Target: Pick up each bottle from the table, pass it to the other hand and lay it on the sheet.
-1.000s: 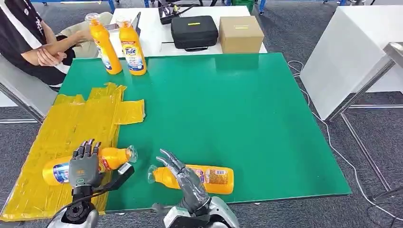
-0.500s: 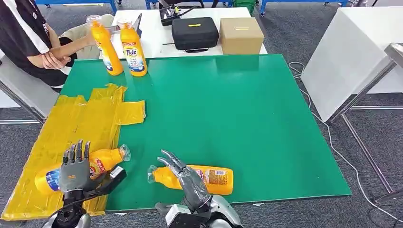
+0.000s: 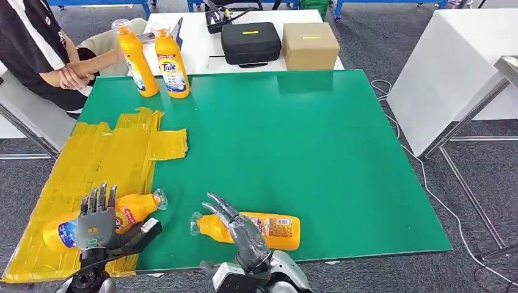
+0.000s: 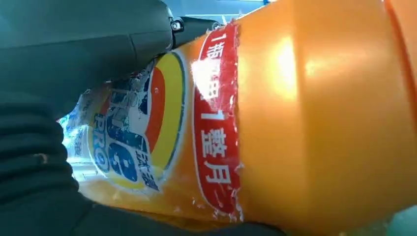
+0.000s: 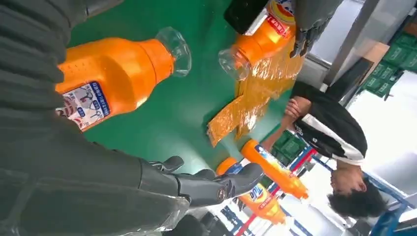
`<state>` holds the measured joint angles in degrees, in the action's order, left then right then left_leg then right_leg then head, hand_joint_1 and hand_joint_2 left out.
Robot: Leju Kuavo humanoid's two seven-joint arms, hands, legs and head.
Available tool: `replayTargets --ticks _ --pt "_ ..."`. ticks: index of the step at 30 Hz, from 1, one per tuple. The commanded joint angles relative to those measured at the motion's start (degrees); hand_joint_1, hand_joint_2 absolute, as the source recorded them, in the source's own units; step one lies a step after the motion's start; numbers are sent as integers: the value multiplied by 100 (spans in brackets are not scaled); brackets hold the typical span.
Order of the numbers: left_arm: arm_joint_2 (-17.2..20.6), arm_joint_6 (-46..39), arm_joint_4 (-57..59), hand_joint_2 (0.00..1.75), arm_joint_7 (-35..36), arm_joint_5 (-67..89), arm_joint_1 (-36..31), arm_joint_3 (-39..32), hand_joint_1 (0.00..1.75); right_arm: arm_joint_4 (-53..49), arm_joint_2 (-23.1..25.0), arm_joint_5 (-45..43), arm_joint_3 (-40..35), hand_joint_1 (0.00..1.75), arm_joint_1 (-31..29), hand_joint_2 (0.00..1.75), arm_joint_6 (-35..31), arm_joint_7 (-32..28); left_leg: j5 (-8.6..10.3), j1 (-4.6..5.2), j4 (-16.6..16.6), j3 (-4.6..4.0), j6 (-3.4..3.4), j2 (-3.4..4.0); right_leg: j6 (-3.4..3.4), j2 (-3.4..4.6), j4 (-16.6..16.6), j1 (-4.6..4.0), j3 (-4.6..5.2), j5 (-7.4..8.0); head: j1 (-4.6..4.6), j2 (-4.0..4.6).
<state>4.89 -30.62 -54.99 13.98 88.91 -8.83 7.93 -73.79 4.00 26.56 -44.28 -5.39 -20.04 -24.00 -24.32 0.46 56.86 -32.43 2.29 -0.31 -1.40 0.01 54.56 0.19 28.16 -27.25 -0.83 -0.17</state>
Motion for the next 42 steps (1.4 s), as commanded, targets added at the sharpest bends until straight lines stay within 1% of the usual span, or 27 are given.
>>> replayTargets --ticks 1,2,3,4,6,7,8,10,11,12,13,14,17,18,20,23,26,27,28,29,30,31,33,35,36,38,42 --pt "-1041 1001 -708 0 -682 -288 10 130 0 -1188 -572 427 560 0 696 175 -153 678 2 -2 -2 -12 -13 -39 -5 -42 -14 -1 -6 -6 2 0" --pt "-1089 1102 -795 0 -628 -256 -72 249 0 -1299 -592 568 687 0 725 175 -89 843 0 2 6 3 -5 -59 -5 -62 -3 4 30 -16 2 0" --pt "-1158 1248 -800 0 -759 -368 -254 415 0 -1463 -575 772 929 0 838 175 -102 1096 6 1 16 -26 -6 -85 -8 -90 0 5 47 -17 2 0" --pt "-1208 1333 -811 0 -815 -473 -352 498 0 -1547 -586 857 1062 0 898 175 -102 1206 7 6 12 -21 -5 -94 5 -98 2 13 52 -25 2 -2" --pt "-1234 1498 -891 0 -941 -772 -496 724 0 -1848 -595 1294 1324 0 1061 175 -86 1424 8 6 15 -33 -7 -122 -10 -120 -4 14 50 -28 -4 0" --pt "-1715 1567 -1490 0 -1656 -1516 -269 339 0 -1941 -578 2120 1695 0 1091 0 -482 2168 6 7 12 -34 -8 -112 -10 -112 -7 14 48 -25 -4 0" --pt "-1490 1613 -1867 0 -2893 -3676 -135 535 0 -2317 -384 4280 1735 0 1253 0 -227 2405 5 12 9 -26 -1 -106 -10 -102 -1 19 45 -26 -2 -2" --pt "-1259 1591 -2798 0 -2651 -4035 103 971 0 -2575 -307 4669 1822 0 1358 0 -136 2455 -3 14 19 -38 -5 -86 -12 -83 3 20 61 -24 -7 -2" --pt "-1221 1552 -3000 0 -2582 -4052 145 1036 0 -2560 -296 4698 1800 0 1374 0 -145 2468 -12 15 30 -49 -8 -74 -14 -72 13 22 74 -28 -2 -2" --pt "-1177 1181 -3268 0 -2787 -4058 168 1139 0 -2499 -295 4709 1755 0 1388 0 -186 2480 -6 22 26 -61 -2 -66 -22 -65 13 27 57 -17 0 0" --pt "-1085 1033 -3660 0 -2861 -4216 228 1252 0 -2338 -308 4740 1673 0 1390 0 -298 2528 -5 25 24 -56 4 -69 -29 -68 8 30 27 -18 -2 0" --pt "-1008 866 -3946 175 -2953 -4283 272 1313 0 -2218 -318 4770 1623 0 1392 0 -428 2573 2 19 24 -66 13 -53 -33 -50 2 23 41 -9 -7 0" --pt "-800 578 -4859 175 -3257 -4864 585 1324 0 -2012 -375 4971 1450 0 1386 0 -744 2717 -2 19 17 -53 7 -25 -29 -34 0 23 33 -10 -2 0" --pt "-771 276 -5217 175 -3400 -4884 772 1208 0 -1965 -351 5758 1493 0 1387 0 -799 3105 3 21 15 -63 11 -28 -32 -36 0 26 43 -5 0 0" --pt "-685 194 -5541 175 -3483 -5062 951 1097 0 -1957 -359 5869 1428 0 1370 0 -790 3202 0 20 11 -67 8 -12 -29 -19 -2 25 53 -5 -2 0" --pt "-604 -142 -5767 175 -3750 -5270 1185 792 0 -2021 -413 6344 1419 0 1410 0 -535 3624 -8 15 7 -63 -1 11 -27 6 -3 22 56 -6 0 -2" --pt "-632 -125 -5670 175 -3872 -5526 1186 689 0 -2091 -427 6344 1403 0 1478 0 -353 3738 -9 7 4 -56 -9 -2 -24 -6 -9 16 44 -10 -2 0" --pt "-708 -8 -5564 175 -3912 -5635 1179 665 0 -2144 -543 6344 1331 0 1477 0 -107 3946 -1 8 4 -66 1 -14 -27 -16 -6 17 55 -7 -2 -2" --pt "-708 -8 -5564 175 -3912 -5635 1179 665 0 -2144 -543 6344 1331 0 1477 0 -107 3946 -3 6 3 -61 -3 -13 -26 -16 -9 15 48 -8 -2 -2" --pt "-770 99 -5479 175 -3968 -5739 1165 670 0 -2243 -883 6344 1026 0 1342 0 238 4483 0 10 3 -64 2 -15 -29 -18 -7 19 54 -7 0 0" --pt "-812 131 -5430 175 -3996 -5772 1144 663 0 -2340 -1022 6344 796 0 1279 0 421 4777 3 12 4 -71 6 -17 -31 -19 -5 21 62 -5 -2 0" --pt "-859 163 -5417 175 -4009 -5783 1140 652 0 -2409 -1104 6344 672 0 1240 175 671 5020 -1 10 4 -66 2 -11 -30 -13 -8 19 57 -5 0 0" --pt "-905 320 -5419 175 -4033 -5860 1128 686 0 -2498 -1114 6344 639 0 1290 175 1082 5234 -1 12 7 -70 3 -11 -30 -13 -4 19 59 -6 0 -2" --pt "-915 352 -5409 175 -4041 -5858 1126 698 0 -2481 -1055 6344 702 0 1339 175 1139 5220 -1 12 8 -71 3 -18 -30 -20 -5 19 57 -7 -4 0" --pt "-920 417 -5361 175 -4057 -5857 1094 720 0 -2437 -1019 6344 804 0 1380 175 1318 5269 -5 10 9 -66 -2 -12 -29 -14 -7 17 53 -8 -4 -2" --pt "-940 437 -5283 175 -4075 -5850 1044 723 0 -2415 -921 6344 912 0 1451 175 1342 5181 -4 15 5 -63 -4 -19 -28 -21 -8 22 49 -10 0 0" --pt "-940 437 -5283 175 -4075 -5850 1044 723 0 -2415 -921 6344 912 0 1451 175 1342 5181 1 20 6 -68 2 -24 -29 -26 -6 26 56 -7 -2 0"
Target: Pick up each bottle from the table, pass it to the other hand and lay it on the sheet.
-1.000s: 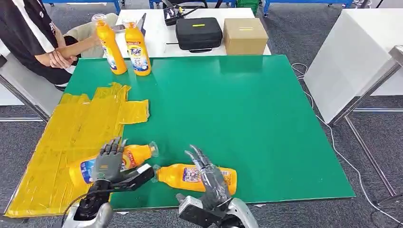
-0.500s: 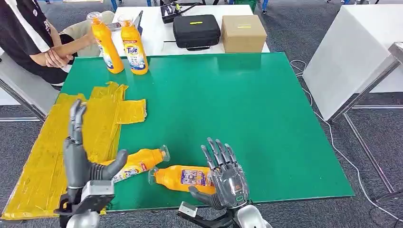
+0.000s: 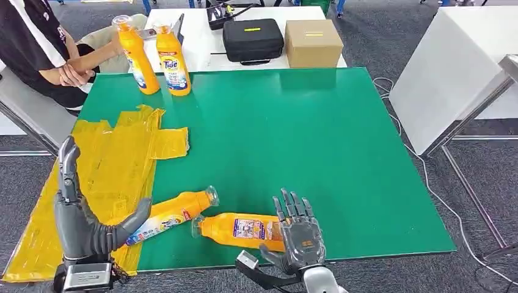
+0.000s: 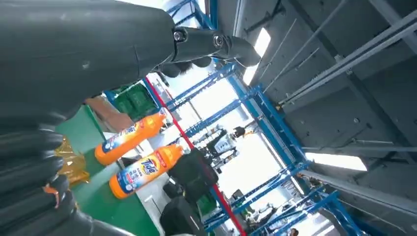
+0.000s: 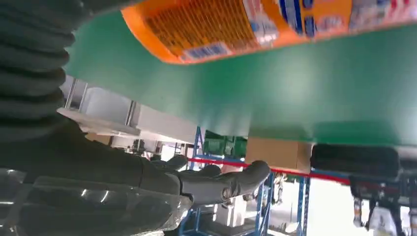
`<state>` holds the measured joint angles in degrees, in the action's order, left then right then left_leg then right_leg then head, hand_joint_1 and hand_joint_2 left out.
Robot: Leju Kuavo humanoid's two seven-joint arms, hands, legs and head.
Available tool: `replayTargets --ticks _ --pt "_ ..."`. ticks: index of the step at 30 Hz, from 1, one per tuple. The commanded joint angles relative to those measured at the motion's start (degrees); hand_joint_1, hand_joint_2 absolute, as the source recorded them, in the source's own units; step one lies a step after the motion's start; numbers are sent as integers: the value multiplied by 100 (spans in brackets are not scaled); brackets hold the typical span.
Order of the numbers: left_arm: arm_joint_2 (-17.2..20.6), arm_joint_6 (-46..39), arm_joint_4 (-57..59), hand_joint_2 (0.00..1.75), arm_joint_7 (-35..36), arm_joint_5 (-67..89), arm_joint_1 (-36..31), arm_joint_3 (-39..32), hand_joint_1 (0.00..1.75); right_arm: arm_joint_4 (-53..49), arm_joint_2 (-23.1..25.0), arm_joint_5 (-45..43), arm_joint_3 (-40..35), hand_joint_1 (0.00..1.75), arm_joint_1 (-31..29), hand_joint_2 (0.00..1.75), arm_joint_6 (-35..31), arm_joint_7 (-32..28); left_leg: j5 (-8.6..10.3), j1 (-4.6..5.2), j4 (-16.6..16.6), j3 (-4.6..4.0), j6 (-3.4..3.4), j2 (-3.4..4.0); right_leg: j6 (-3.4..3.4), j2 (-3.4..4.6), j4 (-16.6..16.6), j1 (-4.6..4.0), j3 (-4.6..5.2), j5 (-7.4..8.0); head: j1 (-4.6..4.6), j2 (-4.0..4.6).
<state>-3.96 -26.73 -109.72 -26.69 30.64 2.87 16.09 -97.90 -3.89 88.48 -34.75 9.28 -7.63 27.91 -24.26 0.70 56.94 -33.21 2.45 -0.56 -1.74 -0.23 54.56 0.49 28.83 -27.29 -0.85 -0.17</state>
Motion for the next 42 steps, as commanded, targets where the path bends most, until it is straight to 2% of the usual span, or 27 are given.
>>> replayTargets --ticks 1,4,6,10,14,15,20,24,26,29,32,34,37,42 --pt "-55 48 190 175 -8 -23 -126 -92 0 -5 -132 152 -41 0 -16 175 101 -10 -9 -9 -2 15 -20 5 7 3 -9 -8 -18 -5 0 0" --pt "-75 138 344 175 -45 -66 -279 -46 0 127 127 152 275 0 45 175 314 -312 -2 -5 -3 7 -12 -2 4 -5 -6 -4 -9 -2 0 -2" --pt "-75 128 434 175 -47 -75 -383 10 0 355 156 152 295 0 -90 175 400 -313 1 -8 -3 5 -12 -7 4 -10 -6 -4 -6 -2 0 -2" --pt "-55 109 549 175 -53 -94 -405 68 0 794 183 152 220 0 -309 175 302 -244 0 -12 -9 15 -15 5 5 2 -15 -7 -12 3 0 0" --pt "-40 130 599 175 -149 -192 -374 86 0 1149 421 98 490 0 -302 175 272 -471 -1 -12 -12 19 -16 3 6 -1 -18 -7 -20 1 0 0" --pt "-9 70 594 175 -167 -200 -325 60 0 1316 530 4 591 0 -336 175 215 -686 0 -8 -12 17 -13 -1 5 -4 -15 -4 -17 0 -2 0" --pt "442 -105 772 175 -665 -745 -225 -355 0 3513 1343 -601 1039 0 -1427 175 -141 -1773 0 -11 -24 29 -18 43 9 39 -23 -8 -23 13 0 -2" --pt "806 -610 884 175 -1101 -1046 -92 -302 0 4818 1594 -756 1026 0 -2288 175 128 -2347 4 -12 -22 23 -18 40 10 34 -16 -8 -15 12 2 0" --pt "888 -845 592 175 -1130 -986 217 -199 0 5434 1725 -736 979 0 -2652 175 50 -2398 2 -22 -20 27 -21 42 11 38 -18 -18 -20 11 -2 0" --pt "890 -873 541 175 -1125 -984 270 -173 0 5485 1742 -736 976 0 -2676 175 28 -2396 -2 -27 -25 47 -26 69 28 58 -22 -24 -32 20 0 -2" --pt "891 -919 532 175 -1075 -949 236 -134 0 5486 1732 -738 963 0 -2643 175 -8 -2396 2 -33 -14 53 -22 28 26 19 -17 -28 -11 9 0 0" --pt "906 -1053 282 175 -1060 -907 489 -130 0 5665 1752 -811 921 0 -2758 175 145 -2492 -1 -33 -17 51 -31 27 40 19 -17 -26 13 3 0 0" --pt "913 -1042 -306 175 -982 -751 975 -240 0 6278 1866 -885 846 0 -3075 175 173 -2460 -10 -32 -17 58 -35 60 42 52 -15 -27 15 8 0 0" --pt "818 -825 -528 175 -908 -612 1197 -360 0 6514 1819 -853 705 0 -3070 175 411 -2333 -25 -35 -16 99 -53 74 47 79 -14 -33 -15 7 0 -2"
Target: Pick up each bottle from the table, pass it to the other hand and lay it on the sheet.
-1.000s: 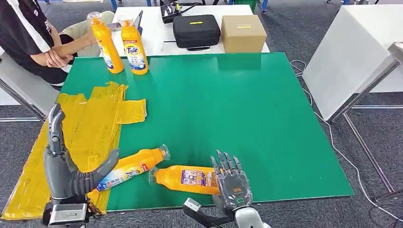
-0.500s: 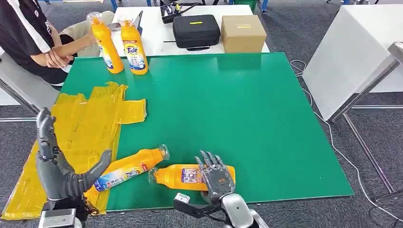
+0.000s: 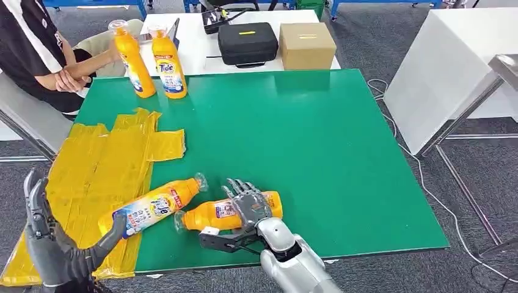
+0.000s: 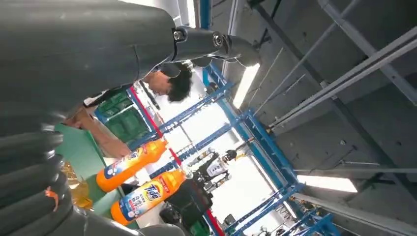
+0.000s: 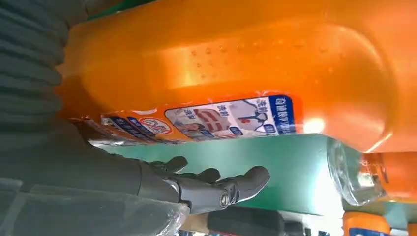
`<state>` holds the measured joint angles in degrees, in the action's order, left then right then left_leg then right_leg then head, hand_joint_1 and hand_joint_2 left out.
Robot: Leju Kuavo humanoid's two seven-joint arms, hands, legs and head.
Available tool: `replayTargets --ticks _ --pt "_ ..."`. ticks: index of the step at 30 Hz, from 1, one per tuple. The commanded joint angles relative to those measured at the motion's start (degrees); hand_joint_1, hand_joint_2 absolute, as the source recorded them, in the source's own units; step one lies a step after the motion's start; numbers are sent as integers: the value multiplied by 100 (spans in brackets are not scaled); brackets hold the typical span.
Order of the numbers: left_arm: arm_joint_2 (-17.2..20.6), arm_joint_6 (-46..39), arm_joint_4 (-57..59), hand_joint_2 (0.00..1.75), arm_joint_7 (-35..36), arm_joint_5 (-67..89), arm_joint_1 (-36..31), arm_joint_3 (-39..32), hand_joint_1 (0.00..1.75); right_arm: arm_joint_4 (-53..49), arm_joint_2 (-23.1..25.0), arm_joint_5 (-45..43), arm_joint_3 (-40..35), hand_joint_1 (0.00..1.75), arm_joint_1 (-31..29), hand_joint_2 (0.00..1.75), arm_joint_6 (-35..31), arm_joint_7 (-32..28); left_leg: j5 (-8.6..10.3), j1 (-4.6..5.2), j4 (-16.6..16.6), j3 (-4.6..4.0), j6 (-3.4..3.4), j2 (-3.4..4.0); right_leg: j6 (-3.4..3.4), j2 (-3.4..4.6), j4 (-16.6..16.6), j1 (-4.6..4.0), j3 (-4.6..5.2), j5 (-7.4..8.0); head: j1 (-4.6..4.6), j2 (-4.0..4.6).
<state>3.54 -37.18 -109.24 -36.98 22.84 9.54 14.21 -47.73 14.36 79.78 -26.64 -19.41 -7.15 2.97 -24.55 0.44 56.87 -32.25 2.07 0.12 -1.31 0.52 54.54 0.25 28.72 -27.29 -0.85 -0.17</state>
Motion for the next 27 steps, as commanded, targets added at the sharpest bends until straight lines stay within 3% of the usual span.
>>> replayTargets --ticks 1,2,3,5,12,15,18,20,23,24,27 --pt "13 249 -598 175 143 213 576 -167 0 1525 -41 47 -138 26 -170 175 437 212 10 -10 -14 4 -19 -6 5 -9 -19 -8 -5 10 0 -2" --pt "-9 263 -609 175 147 223 601 -160 0 1516 -58 50 -144 143 -155 175 458 227 6 -11 -11 16 -15 -6 6 -9 -17 -11 -16 6 -2 -2" --pt "-19 268 -616 175 150 223 615 -155 0 1507 -67 50 -147 175 -145 175 471 227 -2 -11 -9 28 -17 -4 9 -5 -15 -14 -26 1 0 -2" --pt "-81 310 -645 175 182 275 625 -179 0 1452 -137 138 -218 175 -105 175 761 298 2 -14 -9 26 -20 -9 15 -10 -16 -17 -29 4 -2 -2" --pt "-115 452 -664 175 257 277 619 -223 0 1418 -186 181 -185 175 -79 175 850 424 13 -21 -6 31 -23 -19 26 -17 -11 -19 -37 2 0 0" --pt "-151 464 -688 175 279 426 429 116 0 970 -489 158 -93 175 159 175 781 443 3 -21 -4 57 -24 -27 24 -24 -13 -19 -69 -9 0 0" --pt "-122 414 -760 175 491 642 334 345 0 665 -645 117 -28 175 256 175 816 371 20 -20 -12 29 -25 -71 17 -67 -30 -15 -54 -1 2 0" --pt "-108 710 -784 175 613 667 247 511 0 161 -859 155 118 175 569 175 878 604 -2 -12 -2 75 -18 -61 14 -57 -17 -11 -95 -20 2 0" --pt "-231 1179 -454 175 636 430 -59 430 0 -705 -1095 481 390 175 1133 175 900 1002 11 -14 -10 48 -15 -103 1 -101 -40 -11 -86 -17 2 0" --pt "-298 1244 -335 175 654 463 -194 390 0 -951 -1104 540 521 175 1259 175 897 1067 -1 -10 -5 73 -8 -105 1 -110 -35 -6 -113 -31 0 0" --pt "-402 1483 -134 175 752 398 -487 384 0 -1508 -1030 777 769 175 1453 175 777 1175 10 -8 -4 43 0 -141 4 -146 -45 -2 -98 -33 2 0"
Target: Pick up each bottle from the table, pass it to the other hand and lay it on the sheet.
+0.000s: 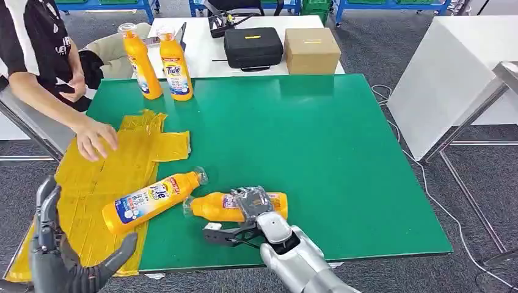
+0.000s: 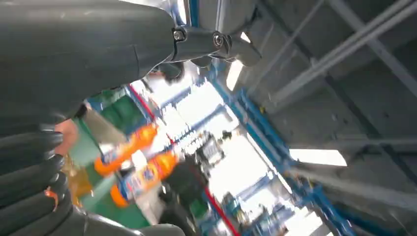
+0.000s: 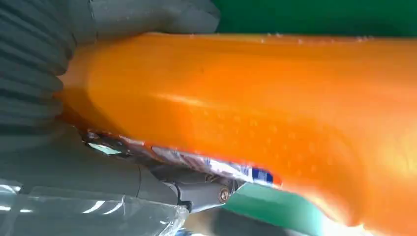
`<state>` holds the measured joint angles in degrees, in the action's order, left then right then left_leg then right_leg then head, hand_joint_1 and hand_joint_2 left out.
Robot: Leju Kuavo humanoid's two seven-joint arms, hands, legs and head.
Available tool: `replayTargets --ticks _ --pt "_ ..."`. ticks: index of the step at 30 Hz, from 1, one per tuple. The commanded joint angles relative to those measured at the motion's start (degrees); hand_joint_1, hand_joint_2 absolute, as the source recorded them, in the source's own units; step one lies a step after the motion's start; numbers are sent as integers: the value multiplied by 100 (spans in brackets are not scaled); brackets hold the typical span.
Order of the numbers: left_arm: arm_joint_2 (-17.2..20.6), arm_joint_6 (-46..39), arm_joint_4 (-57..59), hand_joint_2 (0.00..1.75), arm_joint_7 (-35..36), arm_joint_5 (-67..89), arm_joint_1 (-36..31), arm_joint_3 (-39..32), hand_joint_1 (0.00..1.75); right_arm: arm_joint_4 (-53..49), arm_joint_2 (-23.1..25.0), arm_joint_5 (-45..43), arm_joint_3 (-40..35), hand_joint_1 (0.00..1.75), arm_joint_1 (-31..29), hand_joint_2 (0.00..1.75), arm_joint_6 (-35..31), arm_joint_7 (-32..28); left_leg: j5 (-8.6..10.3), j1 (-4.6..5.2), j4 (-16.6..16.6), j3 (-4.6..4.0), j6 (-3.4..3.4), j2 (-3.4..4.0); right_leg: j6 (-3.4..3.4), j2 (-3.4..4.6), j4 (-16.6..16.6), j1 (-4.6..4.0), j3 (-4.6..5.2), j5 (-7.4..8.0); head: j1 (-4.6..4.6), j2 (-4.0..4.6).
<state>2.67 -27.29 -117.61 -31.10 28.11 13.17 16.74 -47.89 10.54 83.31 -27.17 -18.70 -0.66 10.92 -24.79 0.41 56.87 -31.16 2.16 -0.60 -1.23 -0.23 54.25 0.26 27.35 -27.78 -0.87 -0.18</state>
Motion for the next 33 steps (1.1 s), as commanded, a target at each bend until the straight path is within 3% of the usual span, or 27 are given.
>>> replayTargets --ticks 1,3,5,7,9,12,13,18,21,23,29,33 --pt "-323 500 703 175 172 -122 -853 128 0 -1532 -631 448 837 175 1384 175 170 377 24 -3 -1 -53 -6 -46 -4 -47 -10 -2 34 13 0 -2" --pt "-323 500 703 175 172 -122 -853 128 0 -1532 -631 448 837 175 1384 175 170 377 20 3 -1 -58 -4 -28 -9 -29 -8 2 41 19 0 0" --pt "-368 453 776 175 383 112 -956 105 0 -1923 -480 296 1127 175 1516 175 -576 294 6 9 -1 -33 -2 -9 -13 -12 -6 7 22 21 4 -2" --pt "-462 470 858 175 545 135 -1057 20 0 -2952 -319 -565 1375 175 1809 175 -1533 -266 5 11 3 -39 0 -20 -11 -24 -2 7 28 19 2 0" --pt "-441 695 877 175 578 -117 -1080 -150 0 -3978 -263 -1300 1358 175 2123 175 -1939 -742 7 10 4 -48 -2 -38 -11 -44 -3 7 29 13 0 0" --pt "-281 1168 1258 175 388 -668 -1126 -678 0 -4335 -136 -2424 1116 175 2218 175 -2419 -1514 2 14 11 -84 4 -8 -12 -16 14 10 66 14 -5 0" --pt "-282 1204 1316 175 316 -700 -1136 -740 0 -4307 -133 -2425 1095 175 2209 175 -2435 -1515 8 14 3 -108 12 10 -21 4 8 9 31 31 4 -2" --pt "-331 1238 1356 175 256 -709 -1148 -783 0 -4134 -134 -2468 1099 175 2166 175 -2558 -1565 16 4 0 -120 9 21 -35 10 1 2 54 35 2 -2" --pt "8 1425 1723 175 445 -971 -1271 -714 0 -3889 -96 -4231 978 175 1973 175 -2783 -2881 18 -2 -1 -135 10 30 -33 21 0 -4 71 37 2 0" --pt "159 1665 2180 175 424 -1380 -1410 -642 0 -3511 -148 -5182 784 175 1679 175 -2447 -3615 20 0 -7 -133 9 37 -33 26 -1 -3 72 40 0 0" --pt "468 2392 2144 175 756 -1078 -889 62 0 -2743 -90 -6127 252 175 1384 175 -1587 -3951 17 -3 -12 -128 7 58 -32 47 -9 -7 69 45 0 0" --pt "438 2410 2116 175 778 -1018 -828 165 0 -2727 -108 -6134 176 175 1411 175 -1574 -3954 15 0 -8 -134 12 42 -33 32 -5 -5 68 37 2 0"
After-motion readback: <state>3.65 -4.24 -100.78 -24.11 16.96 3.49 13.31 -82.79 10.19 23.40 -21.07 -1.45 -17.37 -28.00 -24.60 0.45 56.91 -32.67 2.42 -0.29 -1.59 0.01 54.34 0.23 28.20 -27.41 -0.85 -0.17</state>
